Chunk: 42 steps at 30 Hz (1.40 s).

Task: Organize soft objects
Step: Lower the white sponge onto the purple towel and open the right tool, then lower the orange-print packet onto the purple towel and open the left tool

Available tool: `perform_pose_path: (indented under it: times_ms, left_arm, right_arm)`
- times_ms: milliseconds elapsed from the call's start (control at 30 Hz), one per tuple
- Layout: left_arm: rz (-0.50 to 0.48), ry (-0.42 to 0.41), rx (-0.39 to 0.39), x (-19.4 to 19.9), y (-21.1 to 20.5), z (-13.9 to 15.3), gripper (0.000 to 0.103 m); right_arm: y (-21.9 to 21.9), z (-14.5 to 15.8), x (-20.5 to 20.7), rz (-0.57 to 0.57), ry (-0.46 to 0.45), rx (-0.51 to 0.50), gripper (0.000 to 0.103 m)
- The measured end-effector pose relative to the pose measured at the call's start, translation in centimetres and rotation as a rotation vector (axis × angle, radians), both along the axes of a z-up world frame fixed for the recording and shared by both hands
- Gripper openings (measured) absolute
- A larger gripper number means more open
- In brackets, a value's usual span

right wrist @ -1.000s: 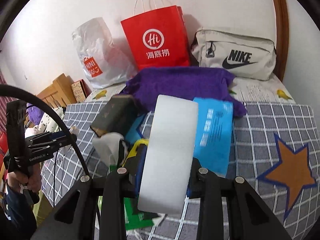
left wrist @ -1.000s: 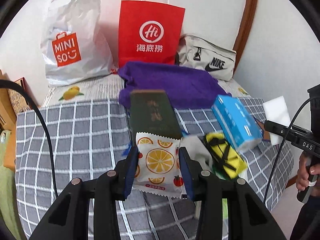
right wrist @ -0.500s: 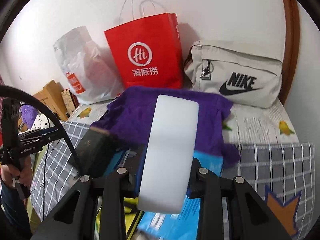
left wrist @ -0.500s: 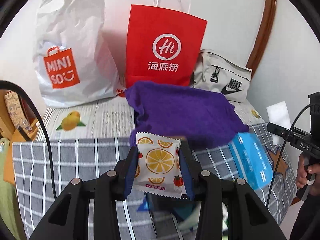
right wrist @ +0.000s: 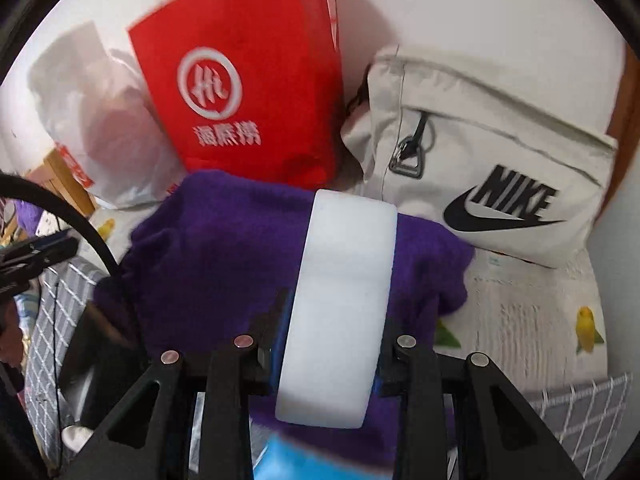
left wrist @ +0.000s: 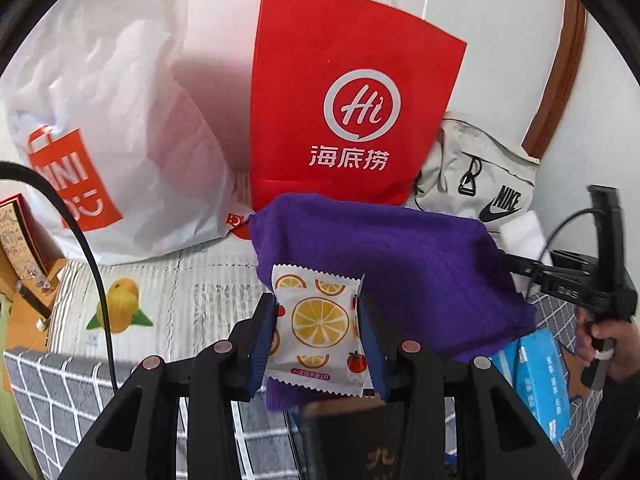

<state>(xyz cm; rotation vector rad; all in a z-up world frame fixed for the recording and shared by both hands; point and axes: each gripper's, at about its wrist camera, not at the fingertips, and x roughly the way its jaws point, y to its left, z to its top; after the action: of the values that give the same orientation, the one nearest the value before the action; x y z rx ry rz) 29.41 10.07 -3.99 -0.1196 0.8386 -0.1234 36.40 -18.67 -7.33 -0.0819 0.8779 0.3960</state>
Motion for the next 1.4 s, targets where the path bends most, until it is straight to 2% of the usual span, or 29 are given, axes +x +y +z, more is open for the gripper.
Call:
perform_pose_path:
  times_ms: [267, 567, 733, 767, 800, 867, 1133, 1233, 1333, 1400]
  left_arm:
    - [-0.008, 0.047, -0.021, 2.0, 0.0, -1.7, 0.039]
    - [-0.026, 0.063, -0.036, 2.4, -0.2, -1.2, 0.039]
    - [-0.030, 0.070, -0.002, 2.4, -0.6, -0.7, 0.039]
    - [-0.033, 0.071, 0.000, 2.4, -0.7, -0.7, 0.039]
    - [-0.034, 0.069, 0.006, 2.5, -0.8, -0.6, 0.039]
    - [-0.035, 0.076, 0.020, 2.8, -1.1, -0.6, 0.039]
    - [-0.079, 0.100, 0.031, 4.4, -2.4, -0.9, 0.039]
    - [-0.097, 0.125, 0.043, 5.9, -3.3, -1.5, 0.039]
    - [-0.103, 0.135, 0.087, 7.1, -3.8, -1.9, 0.039]
    - [-0.111, 0.149, 0.063, 7.9, -3.8, -2.2, 0.039]
  right_arm:
    - [1.0, -4.5, 5.5, -0.016, 0.123, -0.118, 0.032]
    - [0.6, -6.1, 7.7, -0.024, 0.229, -0.142, 0.032]
    - [0.6, -6.0, 8.0, -0.012, 0.233, -0.155, 0.034]
    - [0.7, -6.0, 8.1, -0.009, 0.232, -0.156, 0.037]
    - [0.7, -6.1, 8.1, -0.006, 0.235, -0.158, 0.045]
    - [1.1, -6.1, 8.2, -0.018, 0.236, -0.166, 0.054]
    - [0.8, -4.3, 5.9, -0.029, 0.186, -0.185, 0.055]
    - [0.2, -2.7, 4.3, -0.040, 0.149, -0.157, 0.055]
    - [-0.9, -1.4, 1.9, -0.044, 0.093, -0.111, 0.055]
    - [-1.4, -0.2, -0.3, -0.045, 0.072, -0.061, 0.055]
